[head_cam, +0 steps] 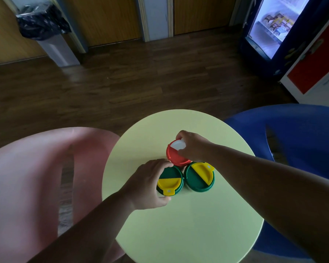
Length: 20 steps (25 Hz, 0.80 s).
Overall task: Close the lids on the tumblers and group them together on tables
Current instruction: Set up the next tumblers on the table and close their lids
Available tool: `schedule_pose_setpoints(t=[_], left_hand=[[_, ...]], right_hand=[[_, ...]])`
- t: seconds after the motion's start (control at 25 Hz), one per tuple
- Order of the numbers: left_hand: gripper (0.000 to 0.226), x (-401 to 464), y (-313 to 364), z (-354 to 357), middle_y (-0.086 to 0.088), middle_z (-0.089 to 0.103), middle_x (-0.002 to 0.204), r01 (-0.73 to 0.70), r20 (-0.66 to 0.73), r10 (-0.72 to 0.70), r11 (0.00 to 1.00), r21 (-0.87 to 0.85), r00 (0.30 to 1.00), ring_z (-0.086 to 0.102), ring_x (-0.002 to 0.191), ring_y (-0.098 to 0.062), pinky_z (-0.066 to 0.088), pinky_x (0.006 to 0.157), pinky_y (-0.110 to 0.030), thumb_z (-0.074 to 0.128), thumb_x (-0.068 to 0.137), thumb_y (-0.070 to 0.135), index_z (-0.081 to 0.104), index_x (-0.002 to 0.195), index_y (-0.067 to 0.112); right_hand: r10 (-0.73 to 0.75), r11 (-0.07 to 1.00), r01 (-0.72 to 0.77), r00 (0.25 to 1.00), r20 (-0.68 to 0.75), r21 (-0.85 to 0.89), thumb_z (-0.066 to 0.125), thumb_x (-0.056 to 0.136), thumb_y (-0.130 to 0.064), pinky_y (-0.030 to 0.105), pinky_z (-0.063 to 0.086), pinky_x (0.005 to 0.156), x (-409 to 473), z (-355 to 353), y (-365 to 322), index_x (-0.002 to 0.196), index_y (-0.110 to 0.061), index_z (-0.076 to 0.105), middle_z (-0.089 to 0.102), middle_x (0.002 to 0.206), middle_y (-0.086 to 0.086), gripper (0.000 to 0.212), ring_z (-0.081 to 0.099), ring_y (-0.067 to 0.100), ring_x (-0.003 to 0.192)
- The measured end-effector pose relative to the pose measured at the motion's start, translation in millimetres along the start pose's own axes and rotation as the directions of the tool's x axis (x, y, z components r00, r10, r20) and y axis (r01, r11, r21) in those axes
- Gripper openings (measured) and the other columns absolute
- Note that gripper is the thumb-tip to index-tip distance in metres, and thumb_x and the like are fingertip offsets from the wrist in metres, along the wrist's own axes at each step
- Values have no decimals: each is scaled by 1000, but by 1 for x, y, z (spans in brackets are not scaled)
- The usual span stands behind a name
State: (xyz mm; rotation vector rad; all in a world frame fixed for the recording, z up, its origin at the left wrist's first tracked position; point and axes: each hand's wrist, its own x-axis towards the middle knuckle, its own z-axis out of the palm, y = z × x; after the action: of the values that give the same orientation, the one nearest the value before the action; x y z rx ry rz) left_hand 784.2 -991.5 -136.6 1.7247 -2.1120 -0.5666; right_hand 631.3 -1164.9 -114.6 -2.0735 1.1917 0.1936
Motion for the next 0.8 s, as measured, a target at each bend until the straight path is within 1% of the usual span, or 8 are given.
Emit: schedule_pose_setpoints(t=[0.12,0.2,0.32,0.4,0.48,0.6,0.72,0.8], left_hand=[[102,1,5,4,11,47,136,65,-7,-65,998,11,998,47,123,-10,45,101,-32,78,57,70,41,140,24],[103,2,10,8,10,49,131,123,-45,-123,992,5,991,49,118,-10,48,97,-32,77,55,72,42,139,25],[92,1,16,14,9,49,127,154,-90,-159,987,-52,983,50,115,-11,49,95,-31,78,60,60,43,137,24],[87,-1,15,15,8,49,131,136,-89,-143,987,-80,986,49,119,-11,48,96,-30,79,64,49,42,138,23],[85,-2,11,12,10,48,138,104,-57,-111,989,-102,992,46,126,-8,46,101,-28,78,68,42,40,142,24],[91,-2,5,7,11,45,142,86,-16,-89,986,-141,996,42,132,-5,41,106,-24,81,68,41,37,146,26],[97,-1,5,6,15,43,135,158,-24,-165,971,-178,986,44,126,-3,45,101,-24,84,63,47,35,144,30],[95,-2,4,5,18,43,135,176,-15,-183,964,-200,983,44,125,1,46,100,-24,84,63,44,35,144,33]], right_hand=[[-40,999,40,999,3,-23,67,86,-22,32,57,76,1,-1,2,133,-25,48,55,128,4,51,54,22,102],[-51,999,50,998,-22,-22,69,84,-25,30,56,74,2,0,4,134,-25,47,51,133,4,54,53,21,102],[-3,1000,2,997,-77,-15,72,83,-33,30,54,69,1,1,7,133,-21,46,53,128,7,58,54,22,97],[-29,998,25,998,-62,-56,71,86,-35,34,54,75,2,3,10,134,-20,45,54,130,7,56,53,23,100],[-76,995,73,997,-32,-68,69,88,-35,38,54,83,3,2,13,135,-22,45,52,136,6,54,54,24,107],[-112,992,113,994,11,-49,69,89,-30,41,53,90,6,0,15,138,-25,44,47,143,5,55,52,26,118],[-139,990,140,990,27,-29,69,90,-23,41,52,93,7,-2,15,140,-23,41,45,147,6,58,52,28,123],[-146,989,146,989,29,-16,69,90,-21,42,53,91,8,-3,17,140,-22,38,45,149,7,59,53,29,120]])
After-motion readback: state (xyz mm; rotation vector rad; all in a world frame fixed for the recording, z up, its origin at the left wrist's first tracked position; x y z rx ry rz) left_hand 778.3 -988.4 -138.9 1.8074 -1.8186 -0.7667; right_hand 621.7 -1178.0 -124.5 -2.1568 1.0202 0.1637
